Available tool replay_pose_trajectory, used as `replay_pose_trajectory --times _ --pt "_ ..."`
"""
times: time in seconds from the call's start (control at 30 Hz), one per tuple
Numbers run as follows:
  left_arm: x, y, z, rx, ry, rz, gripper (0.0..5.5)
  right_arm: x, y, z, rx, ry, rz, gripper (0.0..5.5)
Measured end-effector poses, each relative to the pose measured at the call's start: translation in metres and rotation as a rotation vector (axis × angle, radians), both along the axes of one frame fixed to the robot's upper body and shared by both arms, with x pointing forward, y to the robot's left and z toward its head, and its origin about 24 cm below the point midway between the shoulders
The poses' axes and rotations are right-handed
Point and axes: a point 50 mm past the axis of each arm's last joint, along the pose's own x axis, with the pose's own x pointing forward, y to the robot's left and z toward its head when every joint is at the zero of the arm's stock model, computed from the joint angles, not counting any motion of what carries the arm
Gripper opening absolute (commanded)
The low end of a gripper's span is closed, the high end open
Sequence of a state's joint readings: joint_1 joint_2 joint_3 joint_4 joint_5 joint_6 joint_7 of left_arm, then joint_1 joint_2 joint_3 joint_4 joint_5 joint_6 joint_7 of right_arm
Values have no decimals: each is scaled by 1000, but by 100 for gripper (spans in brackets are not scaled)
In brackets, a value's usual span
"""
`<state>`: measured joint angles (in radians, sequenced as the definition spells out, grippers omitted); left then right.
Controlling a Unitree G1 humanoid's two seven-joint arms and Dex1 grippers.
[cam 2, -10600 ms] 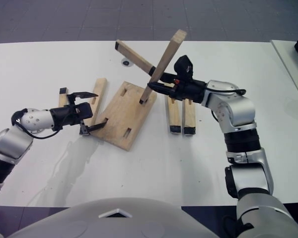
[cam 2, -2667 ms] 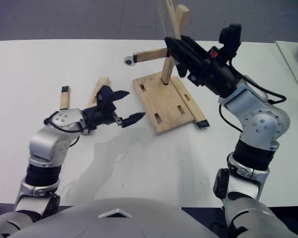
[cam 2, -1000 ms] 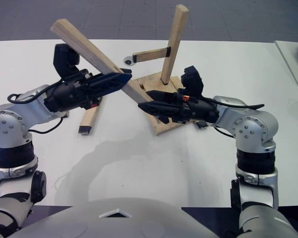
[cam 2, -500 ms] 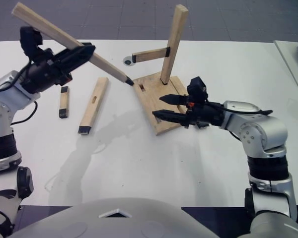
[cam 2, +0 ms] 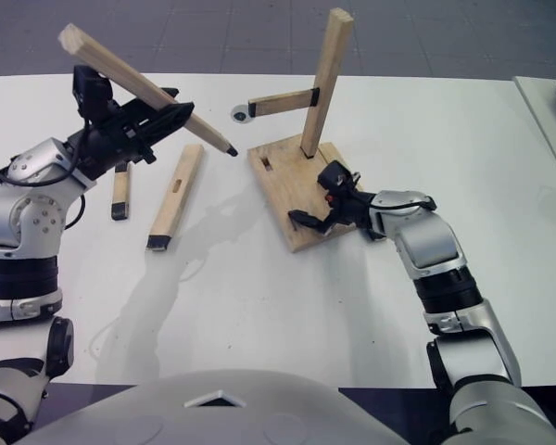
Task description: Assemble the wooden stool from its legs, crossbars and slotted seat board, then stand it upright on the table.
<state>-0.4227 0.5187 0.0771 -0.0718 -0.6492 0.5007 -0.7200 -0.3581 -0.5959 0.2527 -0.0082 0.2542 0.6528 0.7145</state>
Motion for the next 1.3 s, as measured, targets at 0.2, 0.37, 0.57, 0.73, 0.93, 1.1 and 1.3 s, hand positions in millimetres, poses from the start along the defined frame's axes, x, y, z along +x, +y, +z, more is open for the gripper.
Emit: replay_pose_trajectory --times 0.2,0.37,0.57,0.73,0.93,1.1,1.3 --pt "0 -1 -5 50 -13 14 206 -11 2 11 -181 -101 125 540" --pt "-5 -13 -16 65 2 -24 206 -19 13 16 -319 -207 238 540" --pt "-21 -29 -36 63 64 -73 206 -37 16 14 -331 -209 294 540" --pt "-23 -29 -34 57 77 -63 206 -49 17 15 -332 -194 333 540" --pt "-24 -29 -33 61 93 -61 206 -62 18 17 -333 -172 348 540" --pt "-26 -30 -40 63 129 -55 206 -68 20 18 -334 -157 364 540" --pt "-29 -34 -43 76 164 -74 206 -69 21 19 -336 -148 369 540"
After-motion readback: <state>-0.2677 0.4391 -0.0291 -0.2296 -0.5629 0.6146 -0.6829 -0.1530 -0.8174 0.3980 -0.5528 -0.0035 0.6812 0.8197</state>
